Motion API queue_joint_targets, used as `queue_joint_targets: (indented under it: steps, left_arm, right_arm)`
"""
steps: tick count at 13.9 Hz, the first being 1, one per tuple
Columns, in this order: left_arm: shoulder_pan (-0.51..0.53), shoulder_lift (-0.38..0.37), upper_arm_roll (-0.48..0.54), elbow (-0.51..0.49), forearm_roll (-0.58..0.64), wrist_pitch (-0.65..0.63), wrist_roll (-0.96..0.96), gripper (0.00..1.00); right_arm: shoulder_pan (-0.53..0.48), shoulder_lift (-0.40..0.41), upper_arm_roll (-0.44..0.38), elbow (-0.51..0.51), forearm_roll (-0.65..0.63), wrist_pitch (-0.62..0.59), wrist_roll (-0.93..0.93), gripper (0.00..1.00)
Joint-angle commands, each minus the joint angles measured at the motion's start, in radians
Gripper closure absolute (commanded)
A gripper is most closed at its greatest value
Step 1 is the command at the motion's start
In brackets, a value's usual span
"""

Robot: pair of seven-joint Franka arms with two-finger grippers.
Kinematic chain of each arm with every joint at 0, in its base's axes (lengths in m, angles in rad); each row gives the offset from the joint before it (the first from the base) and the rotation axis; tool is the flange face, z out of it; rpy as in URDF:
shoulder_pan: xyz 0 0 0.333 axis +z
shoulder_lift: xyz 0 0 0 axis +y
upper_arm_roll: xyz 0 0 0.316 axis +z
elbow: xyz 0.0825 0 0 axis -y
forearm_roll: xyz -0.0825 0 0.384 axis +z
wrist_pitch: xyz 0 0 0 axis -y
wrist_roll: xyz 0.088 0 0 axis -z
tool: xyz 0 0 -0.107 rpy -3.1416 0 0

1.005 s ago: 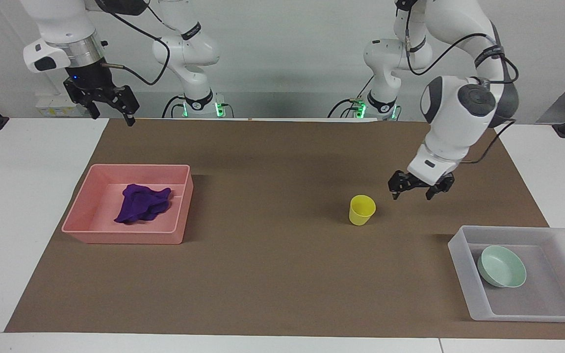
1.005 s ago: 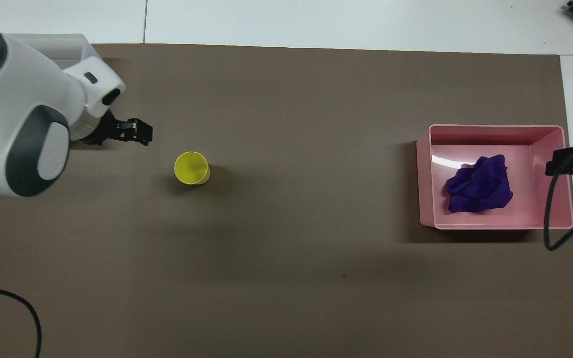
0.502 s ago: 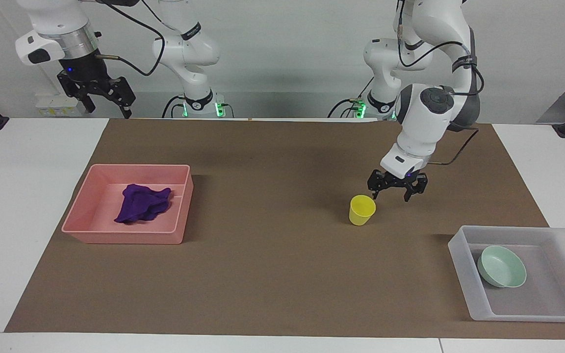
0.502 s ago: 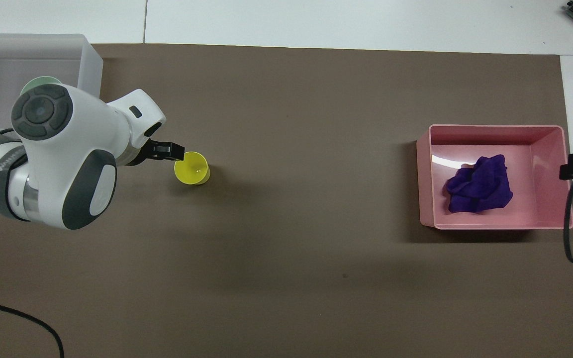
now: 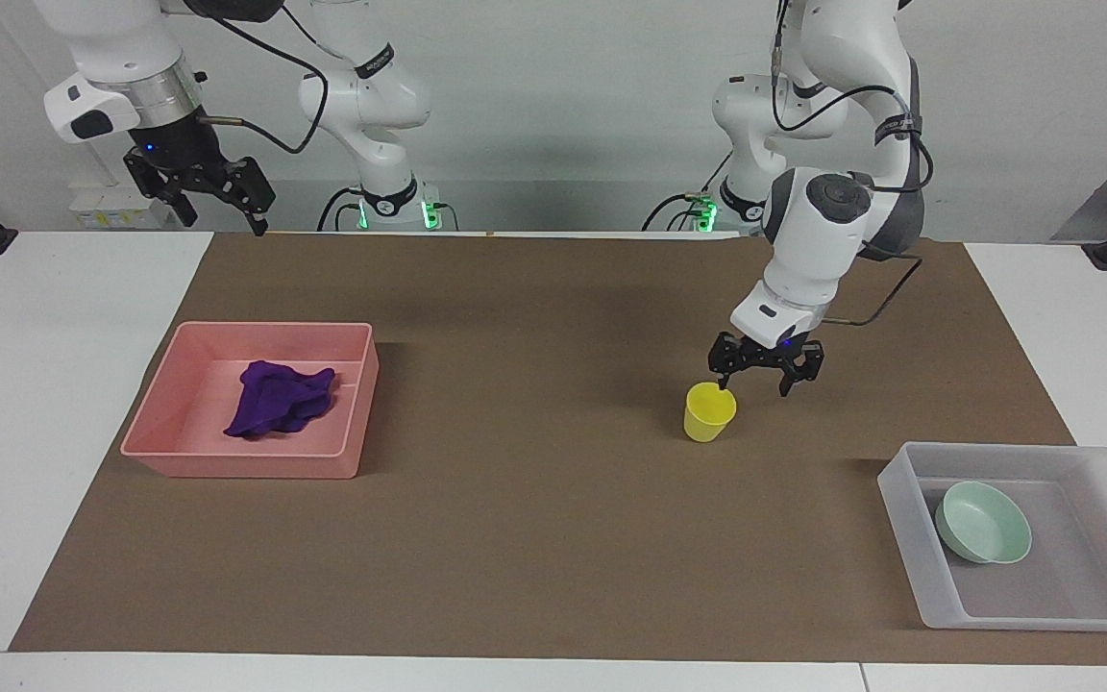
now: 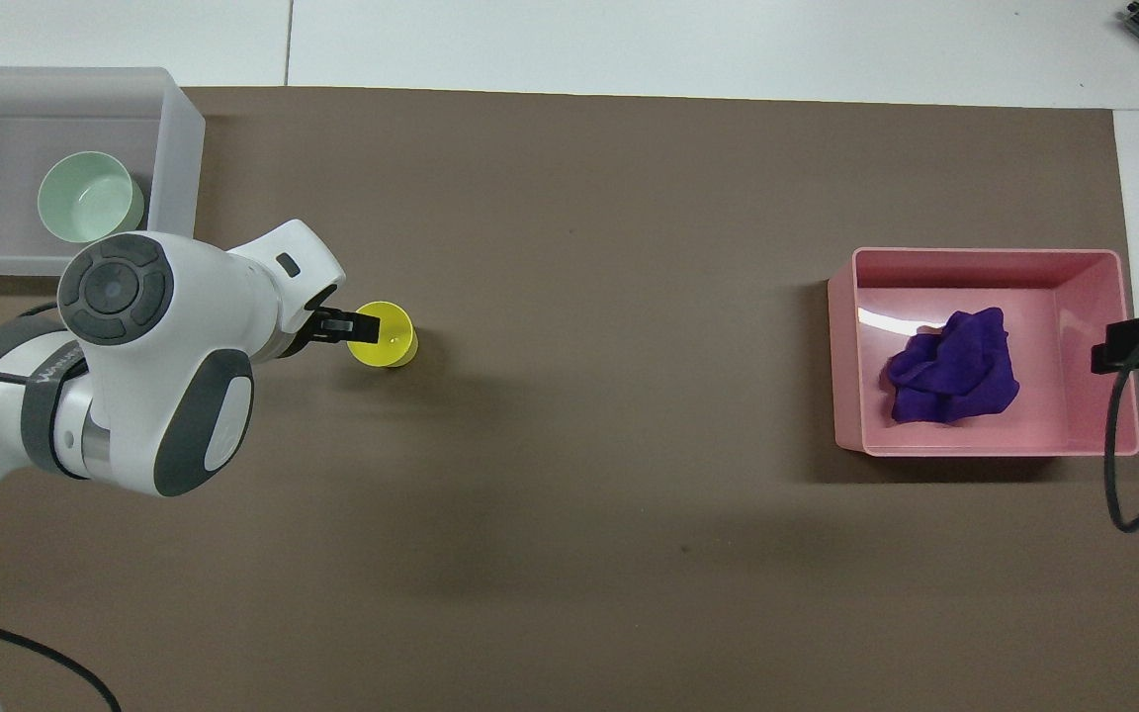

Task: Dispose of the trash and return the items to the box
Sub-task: 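Reach the left gripper to the yellow cup and grasp its rim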

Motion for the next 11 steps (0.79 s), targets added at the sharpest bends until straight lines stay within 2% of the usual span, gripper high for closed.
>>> queue_joint_targets:
  steps: [1,6,7,8,10,11]
  left_arm:
    - [-0.013,-0.001,0.013,-0.053,0.007,0.07,0.006,0.0]
    - [-0.036,0.048,0.013,-0.092,0.007,0.162,-0.026,0.01]
    - [-0.045,0.054,0.013,-0.104,0.007,0.191,-0.027,0.09]
    - [-0.045,0.063,0.013,-0.115,0.007,0.215,-0.035,0.25]
    - [-0.045,0.065,0.013,-0.116,0.007,0.22,-0.043,0.91]
    - [-0.045,0.065,0.013,-0.115,0.007,0.22,-0.04,1.0]
  right_arm:
    - [-0.003,-0.023,0.01,-0.019,-0.014,-0.02,-0.022,0.0]
    - [-0.004,-0.02,0.01,-0.013,0.004,-0.029,-0.026,0.0]
    - [-0.004,-0.021,0.01,-0.013,0.004,-0.031,-0.026,0.0]
    - [-0.006,-0.021,0.009,-0.014,0.007,-0.036,-0.024,0.0]
    - [-0.006,-0.02,0.007,-0.014,0.012,-0.036,-0.016,0.0]
    - [-0.006,-0.014,0.007,-0.008,0.012,-0.037,-0.012,0.0]
